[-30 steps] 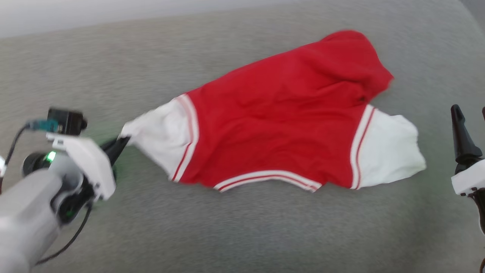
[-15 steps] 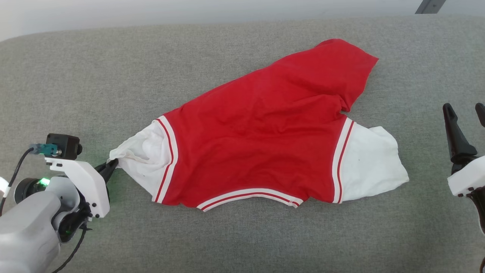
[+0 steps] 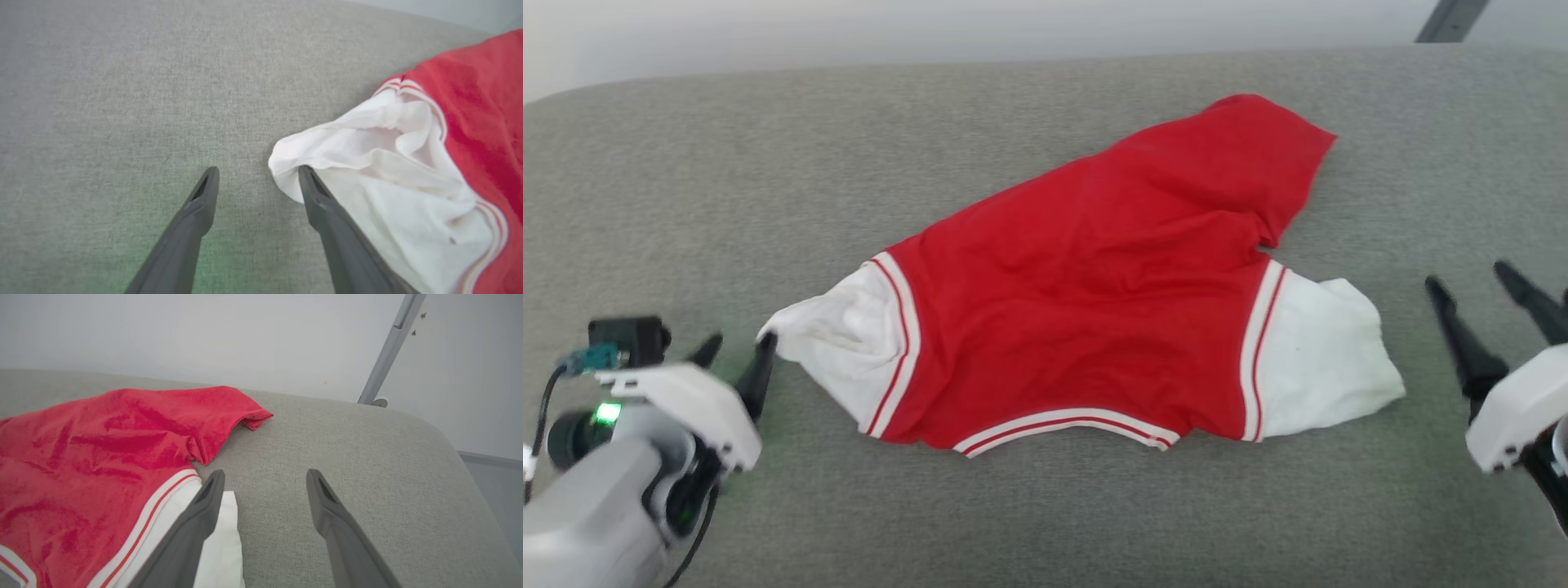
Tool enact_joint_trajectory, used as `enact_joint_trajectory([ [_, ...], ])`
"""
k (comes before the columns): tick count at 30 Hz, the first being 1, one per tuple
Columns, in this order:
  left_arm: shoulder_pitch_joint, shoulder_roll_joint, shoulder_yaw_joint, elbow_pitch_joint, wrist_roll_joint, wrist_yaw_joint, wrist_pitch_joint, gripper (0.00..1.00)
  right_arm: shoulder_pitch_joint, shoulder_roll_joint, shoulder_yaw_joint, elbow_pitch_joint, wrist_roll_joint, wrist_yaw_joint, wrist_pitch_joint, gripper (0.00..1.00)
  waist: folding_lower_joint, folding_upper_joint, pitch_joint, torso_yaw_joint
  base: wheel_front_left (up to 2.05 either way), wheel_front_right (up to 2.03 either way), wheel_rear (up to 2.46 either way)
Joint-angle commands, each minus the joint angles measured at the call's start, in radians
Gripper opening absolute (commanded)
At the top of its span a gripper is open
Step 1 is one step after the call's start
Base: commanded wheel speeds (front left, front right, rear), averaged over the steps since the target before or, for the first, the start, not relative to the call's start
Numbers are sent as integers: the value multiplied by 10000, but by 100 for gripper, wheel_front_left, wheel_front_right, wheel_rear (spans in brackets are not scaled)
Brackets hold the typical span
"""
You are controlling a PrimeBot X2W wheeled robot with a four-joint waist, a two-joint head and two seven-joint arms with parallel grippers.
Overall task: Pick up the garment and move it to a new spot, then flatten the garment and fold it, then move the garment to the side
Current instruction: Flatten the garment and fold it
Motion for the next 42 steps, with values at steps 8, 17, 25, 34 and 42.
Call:
enact_joint_trajectory([
  [8, 2560, -1250, 5129, -3434, 4275, 1725, -62, 100, 850, -2113, 1939, -1072, 1163, -6, 1942, 100, 0, 0, 88, 906, 0, 0, 0],
  [17, 5448, -3918, 8489, -6431, 8444, 1285, -63, 100, 935, -4151, 3360, -1660, 1951, -5, 3889, 100, 0, 0, 288, 1819, 0, 0, 0],
  [25, 6067, -5439, 9674, -6672, 10077, 157, -63, 100, 950, -5195, 4304, -1585, 1874, -5, 4633, 100, 0, 0, 522, 2416, 0, 0, 0],
  [34, 5991, -5974, 10432, -6762, 10688, -484, -65, 100, 360, -4830, 4969, -222, 925, -29, 3586, 100, 0, 0, 898, 2540, 0, 0, 0],
  [42, 5805, -6089, 10673, -6744, 11028, -818, -64, 100, -217, -4091, 5614, 1090, 570, -49, 2744, 0, 0, 0, 980, 2312, 0, 0, 0],
])
